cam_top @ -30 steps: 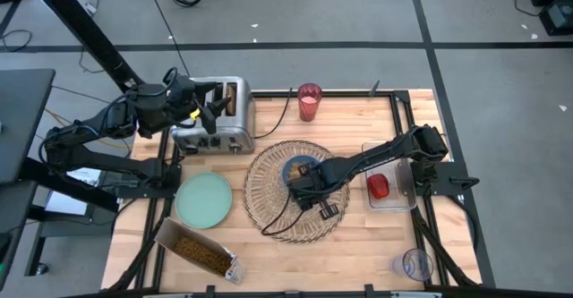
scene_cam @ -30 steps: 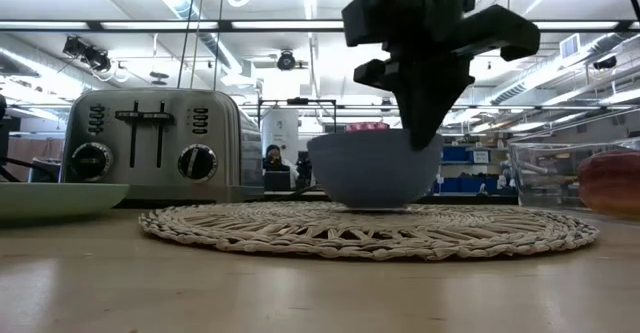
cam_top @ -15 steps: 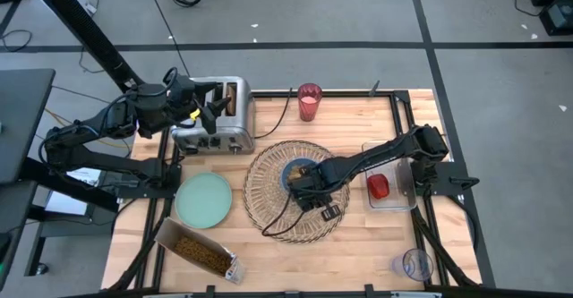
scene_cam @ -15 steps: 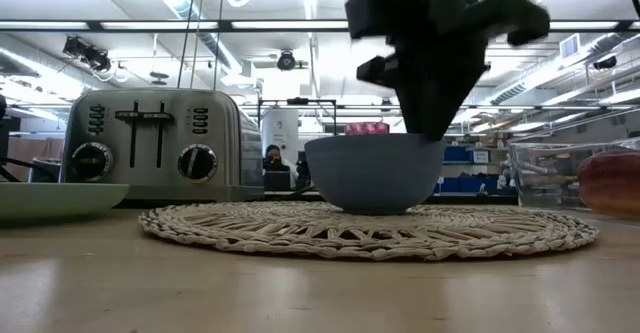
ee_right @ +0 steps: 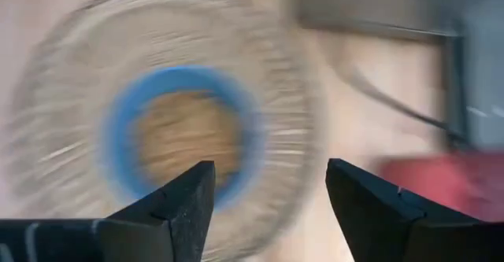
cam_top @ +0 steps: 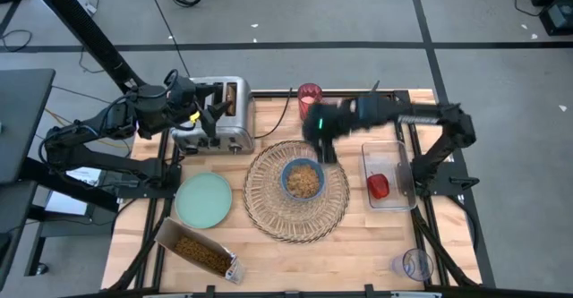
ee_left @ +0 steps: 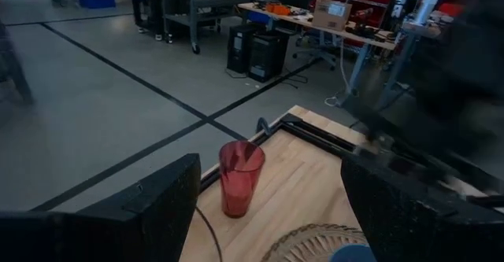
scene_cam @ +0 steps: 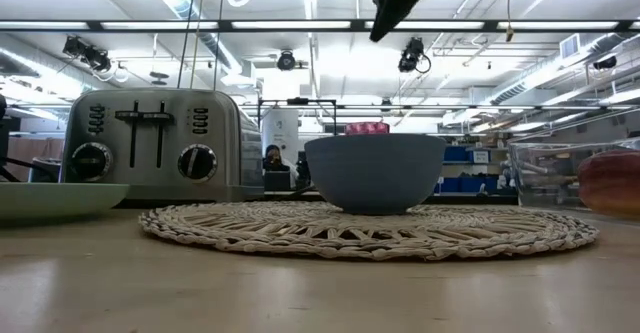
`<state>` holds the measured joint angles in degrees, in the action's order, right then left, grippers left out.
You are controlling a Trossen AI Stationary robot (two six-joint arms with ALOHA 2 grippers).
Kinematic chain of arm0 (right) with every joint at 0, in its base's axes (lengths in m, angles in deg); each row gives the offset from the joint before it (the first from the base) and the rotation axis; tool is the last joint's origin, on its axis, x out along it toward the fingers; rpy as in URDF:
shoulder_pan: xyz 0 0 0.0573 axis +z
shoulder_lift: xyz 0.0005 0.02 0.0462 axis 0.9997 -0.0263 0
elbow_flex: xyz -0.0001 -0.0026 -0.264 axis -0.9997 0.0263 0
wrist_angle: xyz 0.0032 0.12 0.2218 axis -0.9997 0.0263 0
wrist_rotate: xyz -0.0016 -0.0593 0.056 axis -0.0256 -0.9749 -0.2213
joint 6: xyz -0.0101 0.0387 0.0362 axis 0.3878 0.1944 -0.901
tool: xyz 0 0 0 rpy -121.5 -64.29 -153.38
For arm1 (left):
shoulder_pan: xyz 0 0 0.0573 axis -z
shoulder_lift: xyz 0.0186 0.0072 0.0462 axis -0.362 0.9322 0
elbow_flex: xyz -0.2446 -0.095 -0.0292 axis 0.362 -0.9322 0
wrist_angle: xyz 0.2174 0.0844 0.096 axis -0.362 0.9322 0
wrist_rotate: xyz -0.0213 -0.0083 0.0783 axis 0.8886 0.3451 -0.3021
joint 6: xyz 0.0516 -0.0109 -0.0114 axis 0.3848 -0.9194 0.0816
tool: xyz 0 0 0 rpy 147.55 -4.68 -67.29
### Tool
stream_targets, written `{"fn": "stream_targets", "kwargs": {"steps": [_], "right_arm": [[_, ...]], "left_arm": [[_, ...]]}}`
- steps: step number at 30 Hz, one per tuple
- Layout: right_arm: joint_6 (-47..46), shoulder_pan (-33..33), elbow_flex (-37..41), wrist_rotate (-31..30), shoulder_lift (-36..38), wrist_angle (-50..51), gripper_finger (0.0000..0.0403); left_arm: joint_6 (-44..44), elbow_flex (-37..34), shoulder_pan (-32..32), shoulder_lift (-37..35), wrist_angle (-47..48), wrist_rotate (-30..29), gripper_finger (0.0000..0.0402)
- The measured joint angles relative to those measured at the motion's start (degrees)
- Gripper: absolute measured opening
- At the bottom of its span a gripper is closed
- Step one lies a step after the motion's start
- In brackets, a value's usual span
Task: Arrange a breakfast setting
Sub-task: Put the red glass of milk to the top right of the blue bowl
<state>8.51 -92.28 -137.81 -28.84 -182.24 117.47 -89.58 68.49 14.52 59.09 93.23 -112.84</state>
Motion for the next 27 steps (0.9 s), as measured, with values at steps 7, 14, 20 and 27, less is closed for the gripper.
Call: {"fn": "stream_targets", "kwargs": {"steps": [7,14,20,27], "right_arm": [[8.2,-17.0,0.0,2.4,-1.8,-6.7,0.0233],[14.1,-24.4,0.1,10.0,-9.6,-8.0,0.0220],[14.8,-26.3,0.1,10.3,-13.5,-8.9,0.0194],[15.2,-27.7,0.1,10.5,-15.2,-9.1,0.0151]], "left_arm": [[-1.5,0.0,3.4,0.0,0.0,2.6,0.0313],[-1.9,0.0,7.3,0.0,0.0,3.5,0.0313],[-1.9,0.0,7.9,0.0,0.0,3.5,0.0313],[-1.9,0.0,7.9,0.0,0.0,3.5,0.0313]]}}
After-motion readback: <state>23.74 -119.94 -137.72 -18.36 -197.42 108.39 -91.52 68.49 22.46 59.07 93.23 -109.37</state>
